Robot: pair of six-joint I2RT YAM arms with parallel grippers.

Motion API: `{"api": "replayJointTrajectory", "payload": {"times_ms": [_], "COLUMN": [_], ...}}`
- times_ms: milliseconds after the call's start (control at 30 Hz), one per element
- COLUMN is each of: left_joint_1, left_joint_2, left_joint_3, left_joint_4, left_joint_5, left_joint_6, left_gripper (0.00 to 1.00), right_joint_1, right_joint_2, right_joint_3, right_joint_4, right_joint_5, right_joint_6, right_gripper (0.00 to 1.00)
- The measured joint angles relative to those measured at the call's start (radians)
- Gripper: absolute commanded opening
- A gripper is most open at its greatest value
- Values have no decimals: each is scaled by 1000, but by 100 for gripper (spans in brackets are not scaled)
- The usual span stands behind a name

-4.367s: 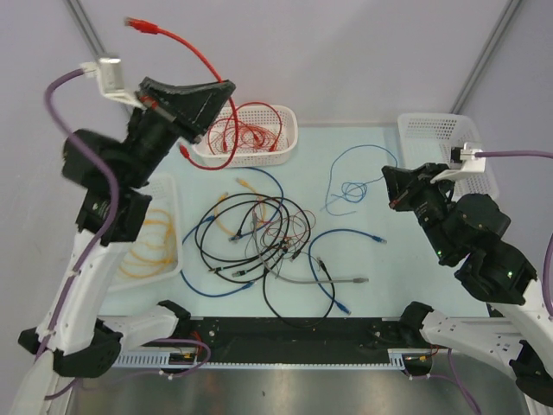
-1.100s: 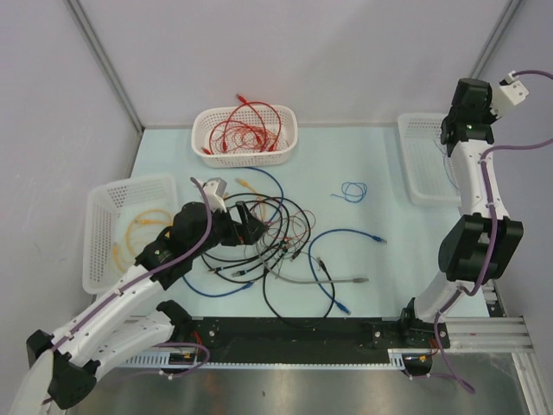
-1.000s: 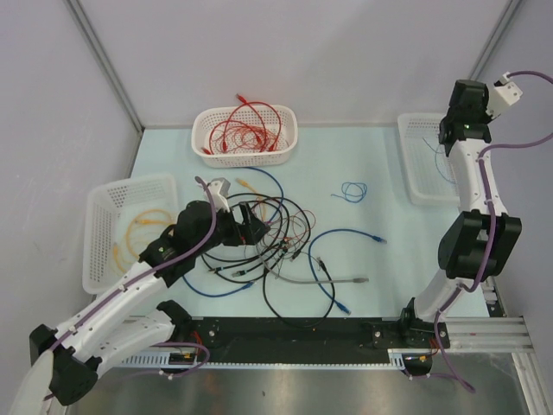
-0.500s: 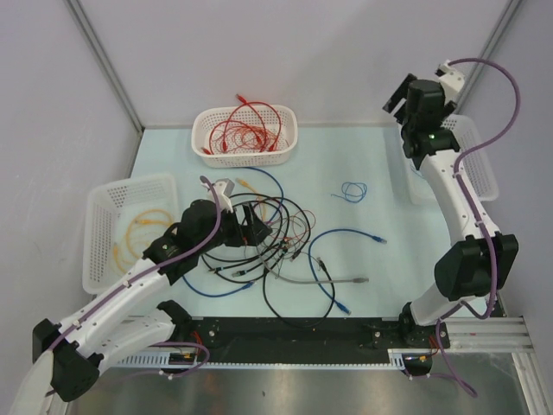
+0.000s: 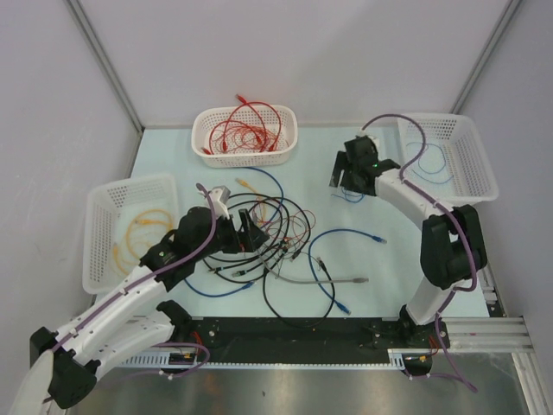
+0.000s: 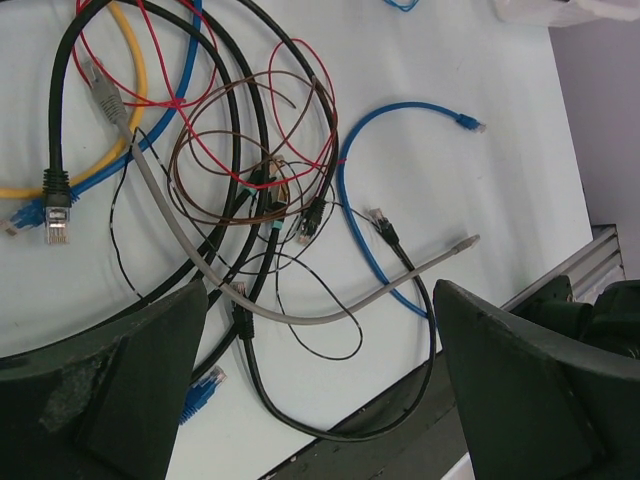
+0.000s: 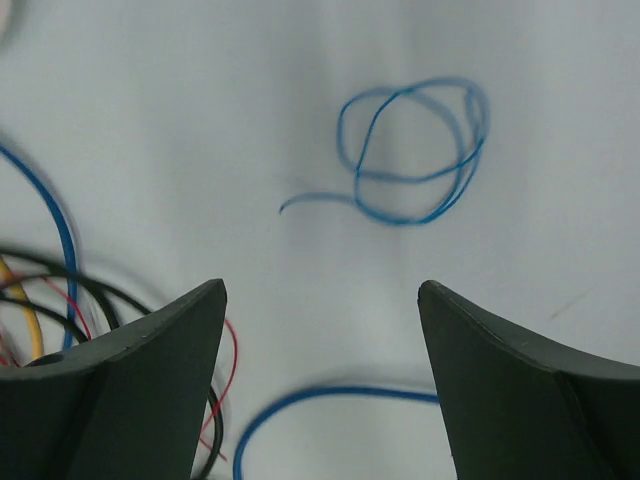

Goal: Untangle the cables

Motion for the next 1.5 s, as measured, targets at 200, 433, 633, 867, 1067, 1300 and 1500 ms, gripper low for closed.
{"api": "replayJointTrajectory", "payload": {"times_ms": [200, 433, 633, 867, 1067, 1300, 1500], "left_joint_1": [0, 0, -1, -1, -2, -2, -2], "left_joint_2": [10, 7, -21, 3, 16, 17, 16], "left_joint_3": [-23, -23, -24, -24, -27, -36, -36], "left_joint_4": [3, -15, -20, -22, -21, -21, -21], "left_joint_5": [2, -3, -5, -6, -6, -6, -7], "left_joint_6": [-27, -44, -51, -51, -51, -50, -50], "left_gripper": [100, 100, 100, 100, 100, 100, 100], "right_joint_1": [164, 83, 18, 8, 14, 23, 43], "right_joint_2": [4, 88, 159, 193, 232, 254, 259], "right_joint_3": [-77, -80, -82, -82, -77, -64, -64], "right_joint_4": [-12, 40, 96, 174, 211, 234, 243], "right_joint_5": [13, 76, 77, 56, 42, 66, 83], "right_joint_6": [-27, -41, -42, -40, -41, -44, -40], "right_gripper": [82, 80, 77, 67, 54, 14, 0]}}
